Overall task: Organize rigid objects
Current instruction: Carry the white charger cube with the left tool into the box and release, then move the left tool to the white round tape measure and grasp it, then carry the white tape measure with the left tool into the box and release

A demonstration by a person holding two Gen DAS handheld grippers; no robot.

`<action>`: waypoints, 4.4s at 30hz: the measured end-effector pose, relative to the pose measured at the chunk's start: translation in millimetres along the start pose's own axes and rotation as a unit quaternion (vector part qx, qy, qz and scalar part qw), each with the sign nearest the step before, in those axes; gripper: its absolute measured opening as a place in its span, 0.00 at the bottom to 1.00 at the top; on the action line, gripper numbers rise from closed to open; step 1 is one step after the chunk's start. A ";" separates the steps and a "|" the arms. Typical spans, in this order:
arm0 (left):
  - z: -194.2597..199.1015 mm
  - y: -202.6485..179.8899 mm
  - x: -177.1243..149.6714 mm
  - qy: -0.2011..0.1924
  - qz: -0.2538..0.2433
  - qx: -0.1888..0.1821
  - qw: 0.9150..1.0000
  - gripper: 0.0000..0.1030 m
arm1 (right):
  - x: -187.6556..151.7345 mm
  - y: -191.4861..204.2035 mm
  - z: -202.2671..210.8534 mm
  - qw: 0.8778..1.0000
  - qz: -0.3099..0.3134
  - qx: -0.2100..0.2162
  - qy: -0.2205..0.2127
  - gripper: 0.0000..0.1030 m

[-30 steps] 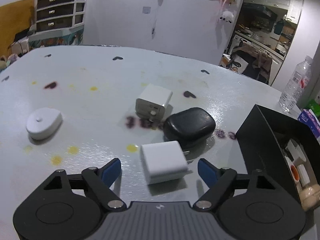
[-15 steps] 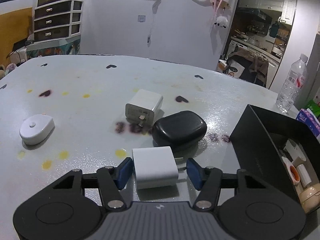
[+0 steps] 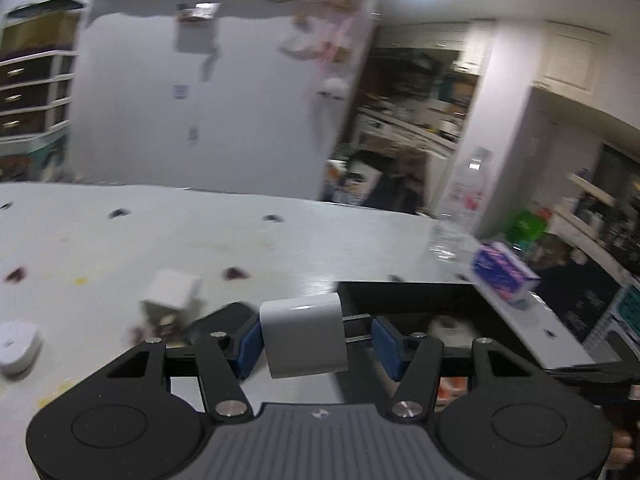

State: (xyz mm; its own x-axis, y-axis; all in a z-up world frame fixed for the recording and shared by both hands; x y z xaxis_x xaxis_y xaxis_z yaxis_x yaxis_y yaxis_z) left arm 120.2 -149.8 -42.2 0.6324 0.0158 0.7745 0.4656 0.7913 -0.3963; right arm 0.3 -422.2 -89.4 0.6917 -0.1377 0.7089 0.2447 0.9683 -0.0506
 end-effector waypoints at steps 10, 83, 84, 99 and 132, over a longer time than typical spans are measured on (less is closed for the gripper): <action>-22.0 -71.0 -24.5 0.084 -0.089 -0.085 0.989 0.57 | -1.1 -0.2 0.5 1.000 0.000 0.005 -0.004 0.04; 31.3 59.2 21.4 0.015 -0.042 0.108 0.993 1.00 | -3.1 -3.9 -0.9 1.000 -0.006 0.010 -0.002 0.05; 33.8 68.0 23.3 0.007 -0.035 0.120 0.992 1.00 | -3.2 -3.7 -1.2 1.000 -0.006 0.009 -0.002 0.05; 35.2 182.3 12.4 -0.038 0.042 0.249 0.967 1.00 | -2.2 -2.6 -1.6 1.000 -0.006 0.008 -0.001 0.05; 17.5 129.7 28.7 -0.061 -0.004 0.168 0.984 0.53 | -1.5 -1.8 -3.2 1.000 -0.004 0.007 0.003 0.06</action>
State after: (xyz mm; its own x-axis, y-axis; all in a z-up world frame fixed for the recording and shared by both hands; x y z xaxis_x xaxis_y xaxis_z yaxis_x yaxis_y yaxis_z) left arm 188.0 -36.0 -62.8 0.5403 0.0657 0.8389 0.2259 0.9490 -0.2199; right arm 1.0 -424.4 -92.6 0.6944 -0.1472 0.7044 0.2414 0.9698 -0.0353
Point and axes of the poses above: each gripper's, at about its wrist camera, not at the fingertips, and z roughly against the way its jaws point, y to its left, x to its top, the point moved 5 cm from there along -z, roughly the way its jaws point, and after that the axes turned 11 degrees about z, right-handed, at the moved point
